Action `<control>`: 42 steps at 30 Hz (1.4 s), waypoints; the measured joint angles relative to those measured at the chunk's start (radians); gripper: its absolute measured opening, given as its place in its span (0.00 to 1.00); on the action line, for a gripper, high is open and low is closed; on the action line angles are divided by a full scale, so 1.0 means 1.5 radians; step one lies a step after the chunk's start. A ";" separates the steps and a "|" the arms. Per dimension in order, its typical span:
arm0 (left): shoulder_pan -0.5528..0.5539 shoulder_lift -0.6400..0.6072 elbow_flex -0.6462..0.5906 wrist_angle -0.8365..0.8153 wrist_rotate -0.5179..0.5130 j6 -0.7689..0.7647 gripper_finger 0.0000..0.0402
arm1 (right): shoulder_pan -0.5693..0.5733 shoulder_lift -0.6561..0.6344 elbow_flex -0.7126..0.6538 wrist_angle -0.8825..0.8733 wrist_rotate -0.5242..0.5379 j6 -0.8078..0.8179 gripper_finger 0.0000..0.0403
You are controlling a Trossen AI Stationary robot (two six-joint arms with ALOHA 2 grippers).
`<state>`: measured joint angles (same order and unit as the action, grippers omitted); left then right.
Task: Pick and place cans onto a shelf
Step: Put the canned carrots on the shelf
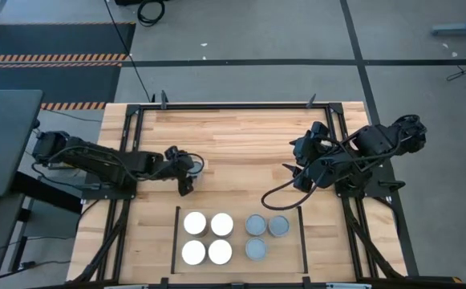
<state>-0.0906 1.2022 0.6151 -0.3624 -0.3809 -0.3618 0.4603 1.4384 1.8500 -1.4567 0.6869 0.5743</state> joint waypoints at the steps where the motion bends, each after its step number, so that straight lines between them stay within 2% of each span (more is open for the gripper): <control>1: 0.000 -0.002 0.008 -0.009 0.000 0.000 0.70 | 0.000 0.000 0.000 0.001 0.000 -0.001 0.79; 10: -0.001 -0.005 0.066 -0.035 -0.006 0.031 0.69 | 0.000 0.000 0.000 0.014 0.000 -0.014 0.79; 14: 0.004 0.006 0.074 0.025 -0.012 0.069 0.69 | 0.000 0.000 0.000 0.018 0.001 -0.014 0.79; 19: 0.028 0.072 0.074 0.092 -0.006 0.073 0.69 | 0.000 0.000 0.000 0.028 0.001 -0.012 0.79; 23: 0.054 0.139 0.074 0.176 0.044 0.067 0.69 | -0.004 0.000 0.000 0.042 0.001 -0.012 0.79; 27: 0.075 0.194 0.083 0.196 0.058 0.076 0.69 | -0.013 0.000 0.000 0.060 -0.004 -0.013 0.79; 31: 0.092 0.230 0.084 0.215 0.101 0.126 0.69 | -0.023 0.001 0.000 0.068 -0.022 -0.018 0.79; 36: 0.112 0.249 0.087 0.221 0.138 0.152 0.70 | -0.035 0.024 0.000 0.073 -0.037 -0.036 0.79; 42: 0.132 0.249 0.085 0.211 0.147 0.150 0.79 | -0.057 0.072 0.000 0.093 -0.091 -0.046 0.79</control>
<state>0.1075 1.5753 0.7433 -0.0460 -0.1611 -0.1362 0.3741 1.5470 1.8496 -1.3178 0.5508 0.5048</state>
